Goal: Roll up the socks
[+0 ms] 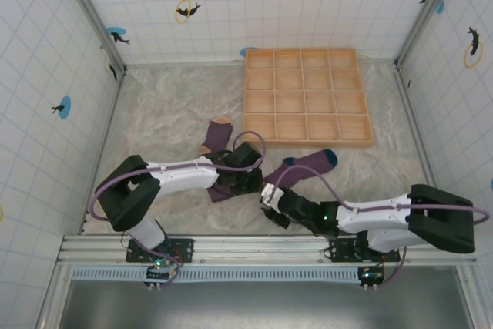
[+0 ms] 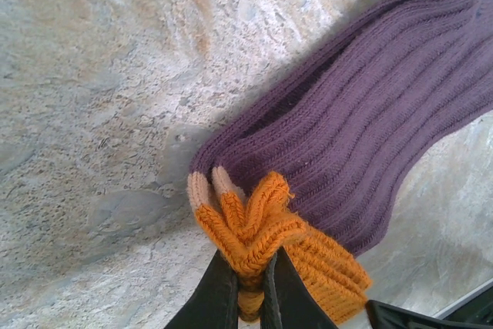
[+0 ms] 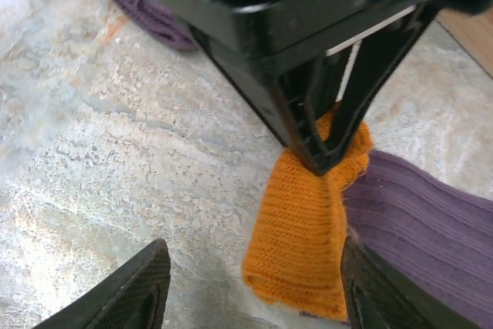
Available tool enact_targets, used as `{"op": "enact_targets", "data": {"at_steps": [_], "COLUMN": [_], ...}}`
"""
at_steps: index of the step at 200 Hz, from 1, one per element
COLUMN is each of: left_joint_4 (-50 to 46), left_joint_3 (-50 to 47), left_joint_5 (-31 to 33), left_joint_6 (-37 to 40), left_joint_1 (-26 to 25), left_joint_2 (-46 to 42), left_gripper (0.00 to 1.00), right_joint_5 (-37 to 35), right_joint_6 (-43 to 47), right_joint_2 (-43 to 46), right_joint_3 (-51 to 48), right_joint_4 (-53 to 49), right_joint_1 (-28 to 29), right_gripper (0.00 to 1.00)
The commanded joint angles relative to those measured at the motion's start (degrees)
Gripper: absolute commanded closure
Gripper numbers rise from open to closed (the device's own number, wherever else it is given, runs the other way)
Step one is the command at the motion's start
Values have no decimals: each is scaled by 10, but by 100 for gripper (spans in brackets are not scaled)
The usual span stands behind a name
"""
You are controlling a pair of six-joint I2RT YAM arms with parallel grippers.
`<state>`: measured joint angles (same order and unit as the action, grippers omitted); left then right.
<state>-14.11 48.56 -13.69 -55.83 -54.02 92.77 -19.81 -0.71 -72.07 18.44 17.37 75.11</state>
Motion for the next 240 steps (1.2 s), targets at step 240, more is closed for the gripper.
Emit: {"op": "enact_targets", "data": {"at_steps": [240], "left_joint_4": [-9], "left_joint_3": [8], "left_joint_5": [-17], "left_joint_6": [-3], "left_joint_1": [-1], "left_joint_2": [-2], "left_gripper": [100], "right_joint_5": [-135], "right_joint_6": [50], "right_joint_2": [-117], "right_joint_3": [27], "right_joint_4": [71], "right_joint_1": [17], "right_gripper": [45]}}
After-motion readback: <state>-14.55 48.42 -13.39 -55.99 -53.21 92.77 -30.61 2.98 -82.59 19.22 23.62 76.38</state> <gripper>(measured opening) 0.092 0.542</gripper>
